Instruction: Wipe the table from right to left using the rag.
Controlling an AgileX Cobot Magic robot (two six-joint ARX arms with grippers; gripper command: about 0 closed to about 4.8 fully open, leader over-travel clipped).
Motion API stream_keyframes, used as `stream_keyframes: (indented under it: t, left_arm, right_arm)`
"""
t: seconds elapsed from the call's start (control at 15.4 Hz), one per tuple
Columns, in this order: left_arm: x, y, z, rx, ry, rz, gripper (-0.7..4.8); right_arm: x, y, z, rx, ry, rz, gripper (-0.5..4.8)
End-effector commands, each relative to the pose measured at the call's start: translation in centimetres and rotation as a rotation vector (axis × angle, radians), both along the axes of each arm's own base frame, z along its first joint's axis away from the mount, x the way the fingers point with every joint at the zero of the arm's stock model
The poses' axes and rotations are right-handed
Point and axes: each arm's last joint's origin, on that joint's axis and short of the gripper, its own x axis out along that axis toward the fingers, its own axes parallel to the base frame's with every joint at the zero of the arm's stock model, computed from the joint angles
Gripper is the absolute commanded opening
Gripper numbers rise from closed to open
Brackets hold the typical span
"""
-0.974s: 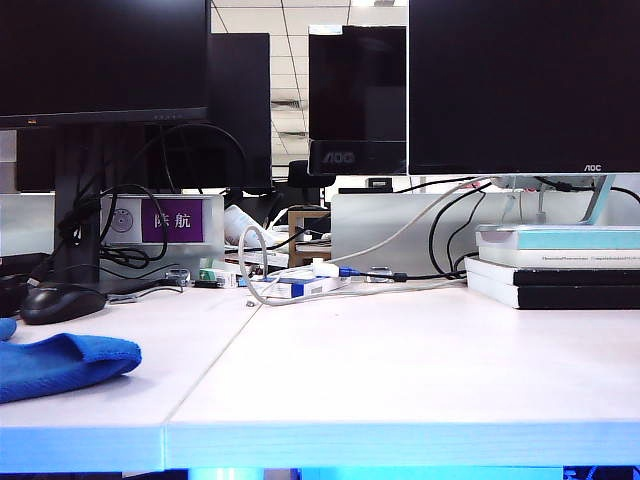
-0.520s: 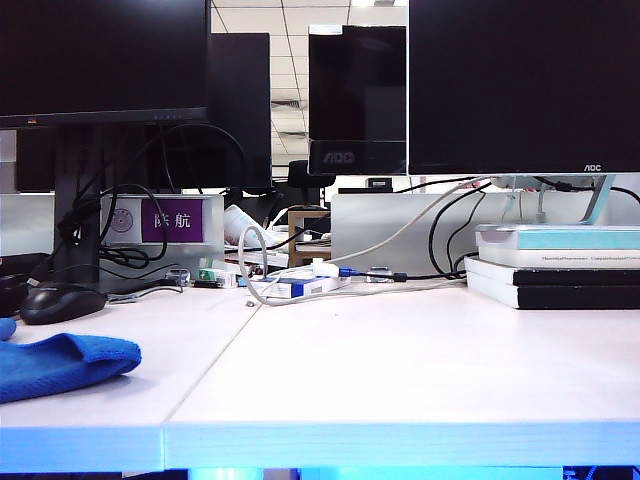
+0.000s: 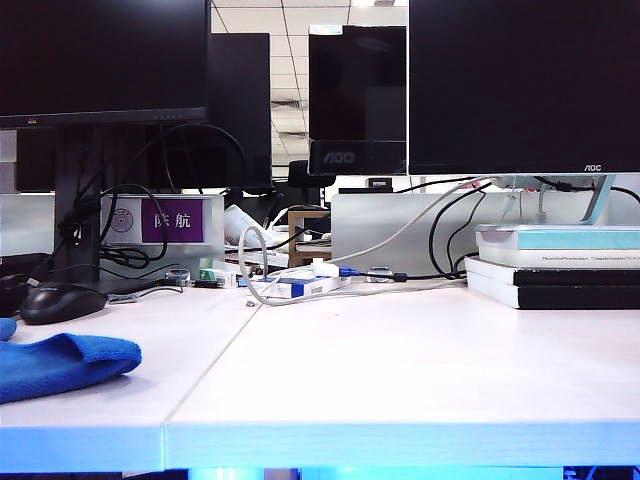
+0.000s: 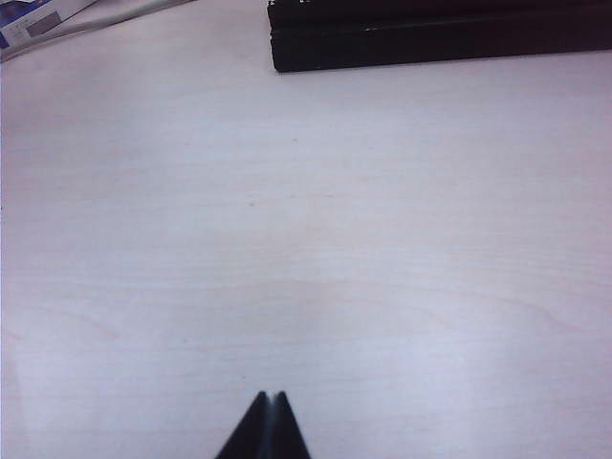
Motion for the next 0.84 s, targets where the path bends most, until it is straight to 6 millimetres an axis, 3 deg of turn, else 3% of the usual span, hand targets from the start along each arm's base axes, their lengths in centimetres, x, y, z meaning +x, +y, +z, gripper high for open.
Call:
stream_keyframes:
  t: [0.06,0.84]
  left_arm:
    - [-0.02,0.00,-0.17,0.004,0.013,-0.001,-0.05]
    - [-0.02,0.00,-0.18,0.004,0.013,-0.001,-0.05]
  right_arm:
    - [-0.02,-0.01,-0.10,0.002,0.008,-0.004,-0.05]
    - [0.01,-0.03,0.55,0.002,-0.198,-0.006,-0.05]
